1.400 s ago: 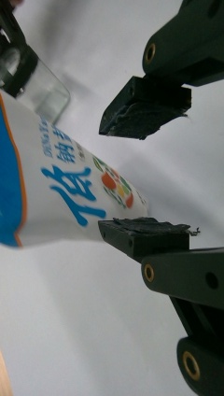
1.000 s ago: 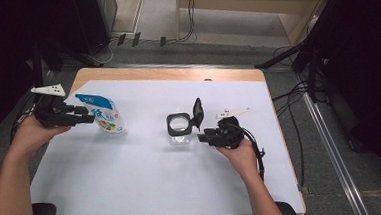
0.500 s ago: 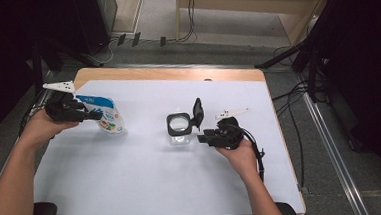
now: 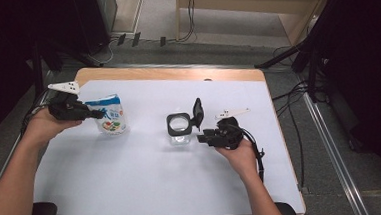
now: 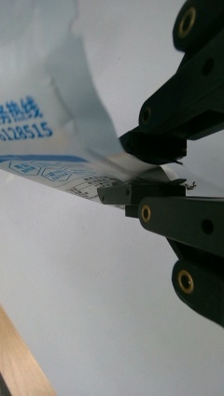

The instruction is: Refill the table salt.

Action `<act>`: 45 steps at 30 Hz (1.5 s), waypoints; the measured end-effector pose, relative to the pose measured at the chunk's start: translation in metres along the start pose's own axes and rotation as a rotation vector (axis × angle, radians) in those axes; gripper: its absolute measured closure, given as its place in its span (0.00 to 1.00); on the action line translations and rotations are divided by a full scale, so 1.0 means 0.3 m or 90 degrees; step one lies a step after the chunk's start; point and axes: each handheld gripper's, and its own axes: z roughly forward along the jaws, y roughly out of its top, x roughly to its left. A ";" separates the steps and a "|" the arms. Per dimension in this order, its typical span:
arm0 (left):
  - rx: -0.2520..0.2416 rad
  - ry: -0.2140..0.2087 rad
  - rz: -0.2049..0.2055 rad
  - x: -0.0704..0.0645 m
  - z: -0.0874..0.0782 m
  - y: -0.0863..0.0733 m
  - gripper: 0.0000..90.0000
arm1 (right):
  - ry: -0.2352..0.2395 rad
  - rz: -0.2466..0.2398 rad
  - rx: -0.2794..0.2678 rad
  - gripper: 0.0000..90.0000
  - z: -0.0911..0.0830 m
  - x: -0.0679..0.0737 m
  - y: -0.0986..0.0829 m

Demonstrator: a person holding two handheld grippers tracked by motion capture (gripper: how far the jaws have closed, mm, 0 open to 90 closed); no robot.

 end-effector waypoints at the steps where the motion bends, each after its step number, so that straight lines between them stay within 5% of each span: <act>1: -0.002 -0.002 -0.004 0.000 0.000 0.000 0.95 | 0.000 -0.001 -0.001 0.68 0.000 0.000 0.000; 8: -0.011 -0.008 -0.038 -0.021 0.004 0.012 0.99 | 0.003 -0.006 -0.007 0.69 -0.006 0.006 0.002; 14: -0.008 -0.013 -0.028 -0.064 0.018 0.043 1.00 | 0.000 -0.012 -0.017 0.73 -0.018 0.022 0.003; 26: -0.037 -0.037 -0.062 -0.104 -0.011 0.081 1.00 | 0.005 -0.027 -0.031 0.76 -0.035 0.063 0.003; 39: -0.033 -0.044 -0.049 -0.169 -0.011 0.128 1.00 | 0.025 -0.046 -0.046 0.89 -0.055 0.149 -0.006; 45: 0.001 -0.033 -0.033 -0.200 0.027 0.157 1.00 | 0.040 -0.073 -0.041 0.94 -0.032 0.196 0.008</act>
